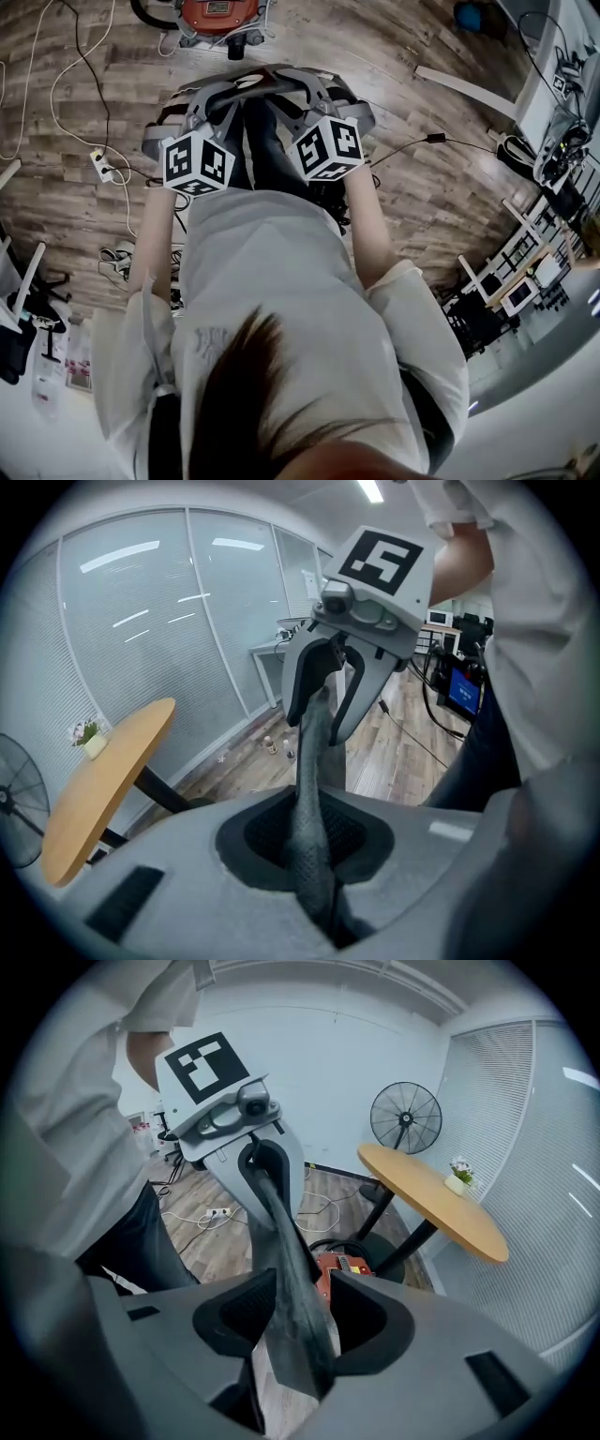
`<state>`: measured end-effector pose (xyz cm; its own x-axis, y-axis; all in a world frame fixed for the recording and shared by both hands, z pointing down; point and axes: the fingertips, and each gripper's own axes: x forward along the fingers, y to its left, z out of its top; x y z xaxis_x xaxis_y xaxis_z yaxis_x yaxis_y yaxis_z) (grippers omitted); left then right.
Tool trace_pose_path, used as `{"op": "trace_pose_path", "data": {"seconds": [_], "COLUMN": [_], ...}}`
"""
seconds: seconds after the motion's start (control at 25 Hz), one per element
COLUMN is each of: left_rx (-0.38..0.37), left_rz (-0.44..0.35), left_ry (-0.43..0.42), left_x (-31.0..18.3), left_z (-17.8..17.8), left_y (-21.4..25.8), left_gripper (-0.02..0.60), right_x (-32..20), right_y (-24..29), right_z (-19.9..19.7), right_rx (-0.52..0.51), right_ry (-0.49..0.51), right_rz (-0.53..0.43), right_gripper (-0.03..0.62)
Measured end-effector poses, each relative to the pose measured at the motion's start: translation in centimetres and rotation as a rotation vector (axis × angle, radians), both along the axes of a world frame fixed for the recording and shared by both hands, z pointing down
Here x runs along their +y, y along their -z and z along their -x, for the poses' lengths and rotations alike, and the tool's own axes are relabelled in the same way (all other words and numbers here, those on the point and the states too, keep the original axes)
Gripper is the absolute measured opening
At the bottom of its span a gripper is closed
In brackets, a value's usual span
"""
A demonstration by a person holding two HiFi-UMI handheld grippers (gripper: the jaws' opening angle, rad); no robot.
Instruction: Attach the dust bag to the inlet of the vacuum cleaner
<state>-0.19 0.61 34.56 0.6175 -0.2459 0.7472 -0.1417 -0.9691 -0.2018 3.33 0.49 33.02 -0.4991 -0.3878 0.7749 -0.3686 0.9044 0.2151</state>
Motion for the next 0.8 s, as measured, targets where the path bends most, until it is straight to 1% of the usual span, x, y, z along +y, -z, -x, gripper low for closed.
{"op": "trace_pose_path", "data": {"seconds": [0.16, 0.28, 0.4, 0.44, 0.56, 0.68, 0.8], "left_rx": [0.004, 0.008, -0.008, -0.014, -0.019, -0.030, -0.054], "left_rz": [0.001, 0.001, 0.000, 0.008, 0.040, 0.076, 0.090], "left_ry": [-0.040, -0.084, -0.110, -0.113, -0.111, -0.094, -0.097], "left_x": [-0.2, -0.2, -0.7, -0.7, -0.4, -0.2, 0.0], "left_z": [-0.2, -0.9, -1.4, -1.4, -0.9, 0.3, 1.1], "left_y": [-1.6, -3.3, -5.7, -6.5, -9.0, -11.5, -13.5], "left_gripper": [0.038, 0.038, 0.038, 0.038, 0.038, 0.038, 0.038], "right_x": [0.0, -0.5, -1.0, -0.9, -0.7, -0.6, -0.1], "right_y": [-1.8, -3.9, -6.8, -7.8, -10.2, -12.3, -14.1], "right_z": [0.4, 0.4, 0.2, 0.2, 0.7, 1.0, 1.4], "right_rx": [0.031, 0.083, 0.142, 0.152, 0.152, 0.167, 0.167], "right_ry": [0.021, 0.052, 0.097, 0.105, 0.092, 0.063, 0.036], "right_rz": [0.013, 0.009, 0.011, 0.017, 0.045, 0.050, 0.068], "right_gripper": [0.170, 0.159, 0.084, 0.073, 0.077, 0.086, 0.064]}}
